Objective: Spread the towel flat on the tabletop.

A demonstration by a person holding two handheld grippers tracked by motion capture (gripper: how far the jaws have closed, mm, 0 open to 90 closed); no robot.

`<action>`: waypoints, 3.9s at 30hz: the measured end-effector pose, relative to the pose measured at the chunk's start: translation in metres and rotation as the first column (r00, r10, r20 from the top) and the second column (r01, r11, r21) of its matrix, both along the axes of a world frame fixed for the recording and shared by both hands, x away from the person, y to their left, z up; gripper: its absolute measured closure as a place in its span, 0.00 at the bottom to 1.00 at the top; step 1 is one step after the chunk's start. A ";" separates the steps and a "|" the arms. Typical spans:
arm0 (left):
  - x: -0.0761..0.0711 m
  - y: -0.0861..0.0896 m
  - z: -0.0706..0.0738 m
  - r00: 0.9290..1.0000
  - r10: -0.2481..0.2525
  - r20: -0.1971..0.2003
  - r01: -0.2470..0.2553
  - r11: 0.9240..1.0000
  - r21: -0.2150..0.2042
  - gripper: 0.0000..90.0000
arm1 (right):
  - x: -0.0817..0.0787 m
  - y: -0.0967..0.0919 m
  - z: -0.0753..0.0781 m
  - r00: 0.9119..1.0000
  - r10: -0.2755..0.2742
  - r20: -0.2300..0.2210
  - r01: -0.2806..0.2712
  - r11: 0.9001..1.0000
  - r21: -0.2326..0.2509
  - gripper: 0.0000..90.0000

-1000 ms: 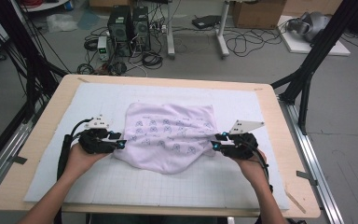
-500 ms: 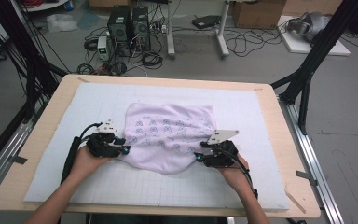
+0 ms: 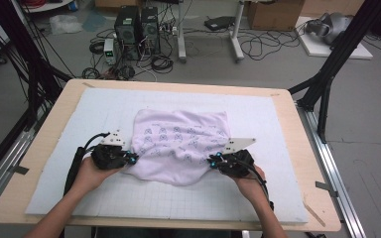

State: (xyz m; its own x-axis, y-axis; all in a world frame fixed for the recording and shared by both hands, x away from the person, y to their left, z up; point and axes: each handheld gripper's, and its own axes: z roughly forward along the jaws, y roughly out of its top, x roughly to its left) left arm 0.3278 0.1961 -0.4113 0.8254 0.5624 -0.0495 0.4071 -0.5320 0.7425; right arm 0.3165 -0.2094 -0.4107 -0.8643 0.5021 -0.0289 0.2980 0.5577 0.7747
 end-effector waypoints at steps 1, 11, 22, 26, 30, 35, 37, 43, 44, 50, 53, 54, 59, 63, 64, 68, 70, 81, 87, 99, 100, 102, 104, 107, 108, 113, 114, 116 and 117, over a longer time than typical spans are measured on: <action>-0.003 0.000 0.004 1.000 -0.007 0.010 0.007 1.000 -0.007 0.97 | -0.003 -0.002 0.004 1.000 0.004 0.010 -0.004 1.000 0.004 0.91; -0.030 -0.004 0.029 0.997 -0.053 0.048 0.056 0.996 -0.064 0.97 | -0.034 -0.031 0.044 0.998 0.015 0.059 -0.017 1.000 0.020 0.91; 0.004 -0.014 -0.007 0.999 0.031 -0.013 -0.031 1.000 0.000 0.96 | 0.006 -0.013 0.027 1.000 0.002 0.004 -0.002 0.999 -0.033 0.91; 0.015 -0.017 -0.016 0.998 0.050 -0.025 -0.050 0.999 0.009 0.96 | 0.027 0.003 0.011 1.000 0.006 -0.020 -0.007 0.999 -0.046 0.90; 0.016 -0.016 -0.017 0.998 0.053 -0.031 -0.053 0.999 0.003 0.96 | 0.040 0.010 0.000 0.999 0.004 -0.053 -0.006 0.999 -0.036 0.90; 0.011 -0.009 -0.007 0.998 0.065 -0.013 -0.065 0.998 -0.022 0.88 | 0.039 0.004 0.003 0.999 -0.010 -0.049 0.009 1.000 -0.012 0.83; 0.009 -0.004 -0.002 0.997 0.075 -0.003 -0.075 0.997 -0.032 0.81 | 0.033 0.000 0.010 0.999 -0.009 -0.031 0.009 1.000 0.012 0.82; 0.004 0.007 0.003 0.997 0.080 0.009 -0.080 0.996 -0.032 0.77 | 0.011 -0.012 0.024 1.000 -0.001 0.028 0.000 0.999 0.048 0.80; 0.003 0.008 0.001 0.997 0.078 0.007 -0.078 0.997 -0.028 0.77 | 0.007 -0.013 0.023 1.000 0.007 0.030 -0.008 0.999 0.046 0.80; -0.002 0.004 -0.022 0.998 0.049 -0.041 -0.050 0.999 -0.017 0.75 | -0.006 -0.008 0.000 0.999 0.043 0.002 -0.043 0.999 0.014 0.74; -0.003 0.000 -0.027 0.998 0.039 -0.043 -0.040 0.999 -0.009 0.75 | -0.011 0.004 -0.014 0.997 0.079 -0.017 -0.079 0.997 -0.025 0.71; -0.003 -0.001 -0.027 0.999 0.036 -0.037 -0.036 0.999 -0.009 0.76 | -0.011 0.006 -0.017 0.996 0.089 -0.014 -0.090 0.995 -0.040 0.71; -0.005 -0.005 -0.028 0.999 0.015 -0.031 -0.015 1.000 0.002 0.89 | -0.011 0.016 -0.027 0.995 0.099 -0.026 -0.101 0.992 -0.080 0.76; -0.007 -0.004 -0.028 0.999 0.023 -0.027 -0.023 1.000 -0.002 0.92 | -0.011 0.015 -0.030 0.994 0.100 -0.041 -0.103 0.992 -0.070 0.90; -0.008 -0.004 -0.028 0.999 0.025 -0.025 -0.025 1.000 -0.001 0.92 | -0.012 0.015 -0.030 0.994 0.103 -0.044 -0.106 0.992 -0.065 0.96; -0.016 -0.004 -0.024 1.000 0.022 -0.013 -0.022 1.000 -0.008 0.93 | -0.015 0.012 -0.026 0.990 0.137 -0.042 -0.139 0.989 -0.053 0.98; -0.024 -0.002 -0.019 1.000 0.015 -0.003 -0.015 1.000 -0.022 0.93 | -0.018 0.008 -0.022 0.990 0.136 -0.037 -0.137 0.990 -0.030 0.98; -0.070 0.005 0.008 0.999 -0.042 0.029 0.042 0.999 -0.030 0.93 | -0.068 -0.012 0.013 0.983 0.180 0.018 -0.181 0.982 0.051 0.98; -0.084 0.013 0.013 0.998 -0.058 0.031 0.059 0.997 -0.046 0.74 | -0.094 -0.021 0.025 0.975 0.223 0.016 -0.223 0.970 0.100 0.96; -0.048 -0.006 -0.011 0.994 -0.112 0.004 0.112 0.994 0.002 0.61 | -0.040 -0.012 -0.014 0.989 0.135 -0.056 -0.137 0.990 -0.033 0.59; -0.045 -0.009 -0.015 0.992 -0.124 -0.007 0.124 0.992 0.005 0.61 | -0.037 -0.012 -0.019 0.989 0.131 -0.074 -0.134 0.990 -0.043 0.59; -0.037 -0.015 -0.024 0.988 -0.150 -0.031 0.150 0.989 0.014 0.63 | -0.033 -0.012 -0.026 0.987 0.131 -0.091 -0.137 0.988 -0.067 0.65; -0.034 -0.015 -0.026 0.987 -0.158 -0.039 0.158 0.987 -0.011 0.71 | -0.032 -0.013 -0.031 0.984 0.141 -0.112 -0.148 0.987 -0.058 0.70; -0.034 -0.013 -0.024 0.984 -0.173 -0.040 0.173 0.985 -0.002 0.83 | -0.030 -0.016 -0.032 0.979 0.159 -0.129 -0.164 0.986 -0.026 0.88; -0.036 -0.012 -0.022 0.984 -0.175 -0.040 0.175 0.985 0.000 0.84 | -0.030 -0.016 -0.033 0.976 0.168 -0.138 -0.171 0.985 -0.015 0.92; -0.046 0.002 -0.014 0.978 -0.204 -0.039 0.204 0.979 0.006 0.88 | -0.045 -0.013 -0.027 0.961 0.228 -0.155 -0.234 0.972 -0.015 0.96; -0.052 0.008 -0.011 0.974 -0.223 -0.039 0.224 0.975 0.000 0.88 | -0.047 -0.012 -0.026 0.961 0.235 -0.150 -0.240 0.971 -0.016 0.96; -0.058 0.016 -0.009 0.967 -0.252 -0.039 0.251 0.968 -0.016 0.88 | -0.059 -0.012 -0.019 0.955 0.263 -0.136 -0.265 0.964 0.001 0.96; -0.062 0.020 -0.009 0.967 -0.251 -0.038 0.250 0.968 -0.026 0.85 | -0.066 -0.012 -0.014 0.954 0.274 -0.120 -0.276 0.961 0.003 0.96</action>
State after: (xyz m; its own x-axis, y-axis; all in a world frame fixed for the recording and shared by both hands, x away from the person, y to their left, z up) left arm 0.2656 0.2165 -0.4199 0.9367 0.3369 -0.0954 0.2931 -0.6055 0.7399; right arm 0.2509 -0.2218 -0.4244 -0.9666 0.2445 0.0765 0.2204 0.6414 0.7349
